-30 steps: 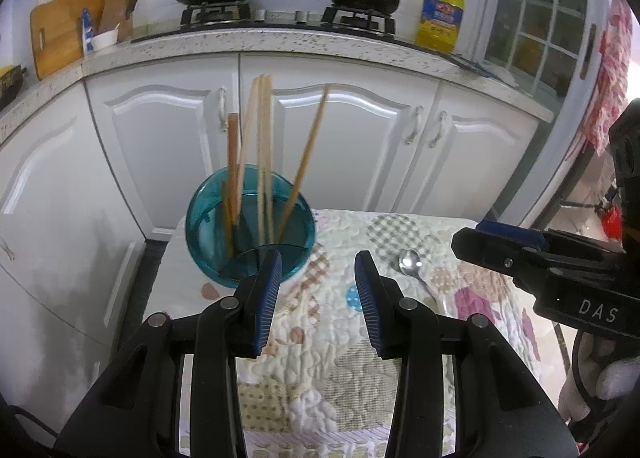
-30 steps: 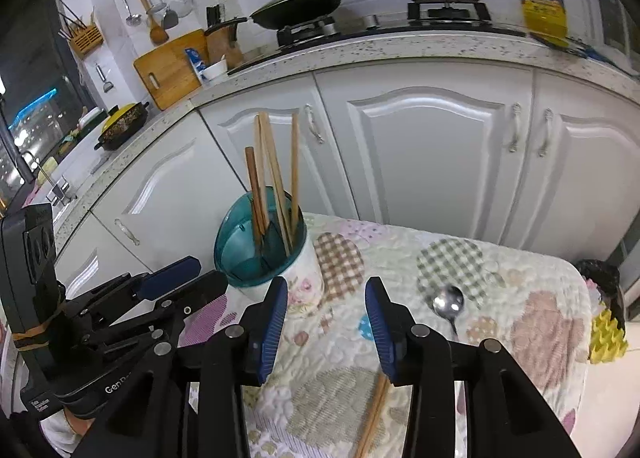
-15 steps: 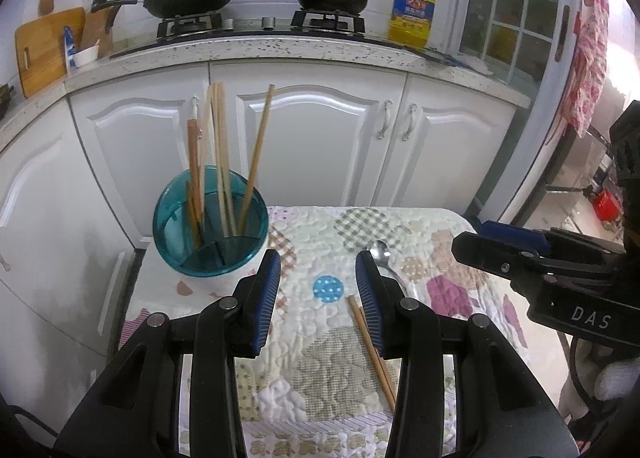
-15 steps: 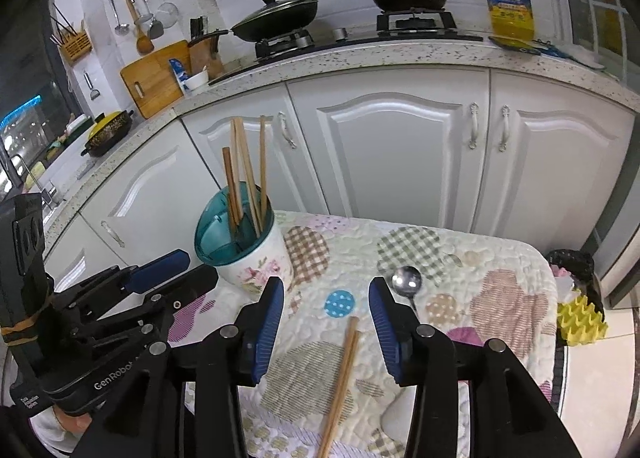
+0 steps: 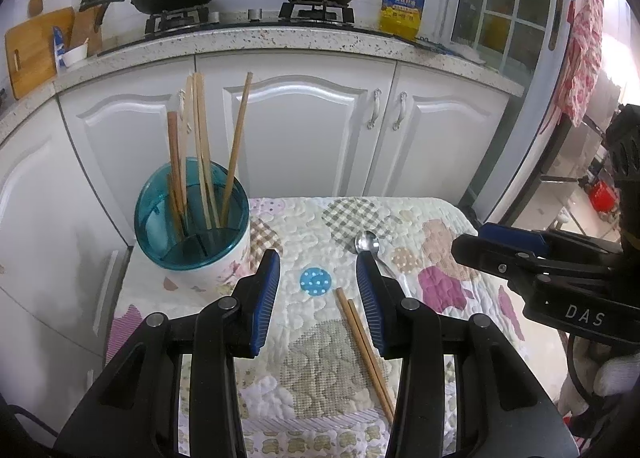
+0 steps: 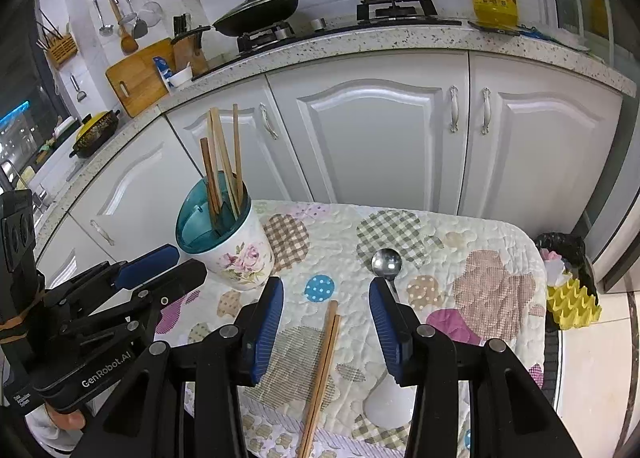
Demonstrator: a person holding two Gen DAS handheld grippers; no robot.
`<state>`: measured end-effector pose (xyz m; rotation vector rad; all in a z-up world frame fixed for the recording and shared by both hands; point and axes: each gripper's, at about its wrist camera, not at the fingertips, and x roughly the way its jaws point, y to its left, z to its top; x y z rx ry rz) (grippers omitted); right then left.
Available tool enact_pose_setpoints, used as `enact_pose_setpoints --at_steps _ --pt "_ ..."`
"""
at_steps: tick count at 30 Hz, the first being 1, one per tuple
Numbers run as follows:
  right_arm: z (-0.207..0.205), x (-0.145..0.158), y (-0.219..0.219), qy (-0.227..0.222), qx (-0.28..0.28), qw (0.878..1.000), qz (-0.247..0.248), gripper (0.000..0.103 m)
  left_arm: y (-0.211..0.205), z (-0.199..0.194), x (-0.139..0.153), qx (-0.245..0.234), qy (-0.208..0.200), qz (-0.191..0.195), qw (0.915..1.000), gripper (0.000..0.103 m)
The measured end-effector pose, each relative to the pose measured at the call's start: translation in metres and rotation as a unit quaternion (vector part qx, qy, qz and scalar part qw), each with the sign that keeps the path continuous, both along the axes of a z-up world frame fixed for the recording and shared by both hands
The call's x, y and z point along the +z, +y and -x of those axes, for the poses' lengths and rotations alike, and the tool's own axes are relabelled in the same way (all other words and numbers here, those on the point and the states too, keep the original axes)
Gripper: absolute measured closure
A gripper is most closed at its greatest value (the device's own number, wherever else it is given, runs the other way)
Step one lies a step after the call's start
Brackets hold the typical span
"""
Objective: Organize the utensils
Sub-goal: 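Withdraw both open tools from the holder back over the table, then grasp a chopstick with the left tool while the right tool grasps the white ceramic spoon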
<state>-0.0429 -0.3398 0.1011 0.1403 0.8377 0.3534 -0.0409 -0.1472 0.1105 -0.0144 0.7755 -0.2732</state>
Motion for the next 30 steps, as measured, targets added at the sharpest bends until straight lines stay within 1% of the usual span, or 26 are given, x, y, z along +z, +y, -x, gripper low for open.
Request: enact_pose_setpoints --at_steps 5,7,12,16,20,26,29,30 --pt "-0.001 -0.008 -0.008 0.009 -0.010 1.000 0.005 0.057 0.007 -0.009 -0.014 -0.004 0.038 0.026 0.9989 0.064" --pt "-0.002 -0.017 -0.015 0.020 -0.016 1.000 0.006 0.056 0.009 -0.011 -0.022 -0.003 0.051 0.031 0.9982 0.064" --pt "-0.006 -0.049 -0.028 0.057 -0.027 0.998 0.008 0.056 0.010 -0.017 -0.046 -0.007 0.090 0.044 0.9950 0.064" --pt "-0.011 -0.076 -0.029 0.086 -0.015 0.996 0.017 0.056 0.007 -0.023 -0.068 -0.018 0.124 0.054 0.9907 0.064" --pt "-0.015 -0.093 -0.026 0.100 -0.008 0.994 0.035 0.056 0.001 -0.034 -0.091 -0.030 0.153 0.054 0.9862 0.064" --pt "-0.019 -0.104 -0.035 0.119 -0.017 0.993 0.022 0.056 -0.018 -0.064 -0.119 -0.033 0.193 0.068 0.9783 0.064" --pt "-0.018 -0.106 -0.036 0.124 -0.016 0.992 0.016 0.056 -0.033 -0.081 -0.130 -0.027 0.202 0.061 0.9770 0.065" --pt "-0.018 -0.107 -0.037 0.126 -0.016 0.992 0.015 0.056 -0.037 -0.086 -0.134 -0.026 0.205 0.057 0.9768 0.067"
